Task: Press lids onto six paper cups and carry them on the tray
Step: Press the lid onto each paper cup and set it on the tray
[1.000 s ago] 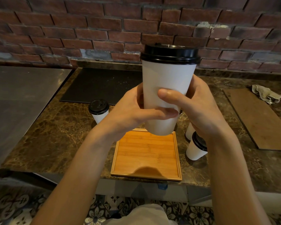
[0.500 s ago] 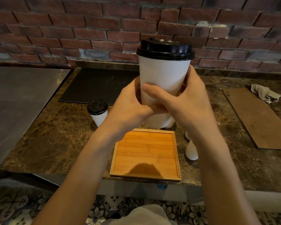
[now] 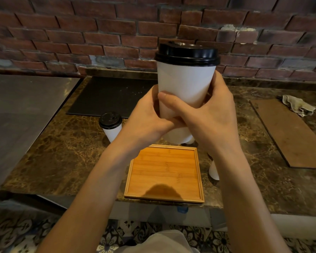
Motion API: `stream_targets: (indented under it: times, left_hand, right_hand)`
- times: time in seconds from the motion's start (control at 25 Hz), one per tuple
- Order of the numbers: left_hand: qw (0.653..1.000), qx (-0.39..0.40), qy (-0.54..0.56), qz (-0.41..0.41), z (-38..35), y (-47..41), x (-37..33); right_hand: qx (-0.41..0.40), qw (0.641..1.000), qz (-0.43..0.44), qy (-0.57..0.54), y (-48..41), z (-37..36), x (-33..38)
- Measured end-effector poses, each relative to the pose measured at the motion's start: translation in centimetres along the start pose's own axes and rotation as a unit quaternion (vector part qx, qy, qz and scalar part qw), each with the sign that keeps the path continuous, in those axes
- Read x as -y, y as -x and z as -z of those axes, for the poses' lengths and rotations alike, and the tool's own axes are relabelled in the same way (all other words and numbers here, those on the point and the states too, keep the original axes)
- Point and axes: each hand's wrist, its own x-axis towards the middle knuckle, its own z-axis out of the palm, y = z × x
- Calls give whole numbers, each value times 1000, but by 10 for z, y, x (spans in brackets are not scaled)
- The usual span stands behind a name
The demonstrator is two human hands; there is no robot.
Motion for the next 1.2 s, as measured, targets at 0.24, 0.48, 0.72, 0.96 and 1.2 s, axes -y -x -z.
stream_targets:
  times: [0.24, 0.48, 0.72, 0.96, 1.2]
  left_hand:
    - [1000, 25, -1, 16, 5, -1, -4]
    - [998, 60, 4, 28, 6, 2, -9]
    - [996, 79, 17, 31, 7, 4, -8]
    - [997, 71, 19, 24, 8, 6, -4]
    - [999, 40, 7, 7, 7, 7, 0]
  right_hand:
    - [54, 997, 0, -53, -3, 7, 1]
    - [125, 985, -2, -121, -6, 13, -4]
    - [160, 975, 2, -154, -7, 17, -7]
    - [179, 976, 8, -125, -6, 19, -8]
    - [158, 983, 6, -92, -5, 18, -5]
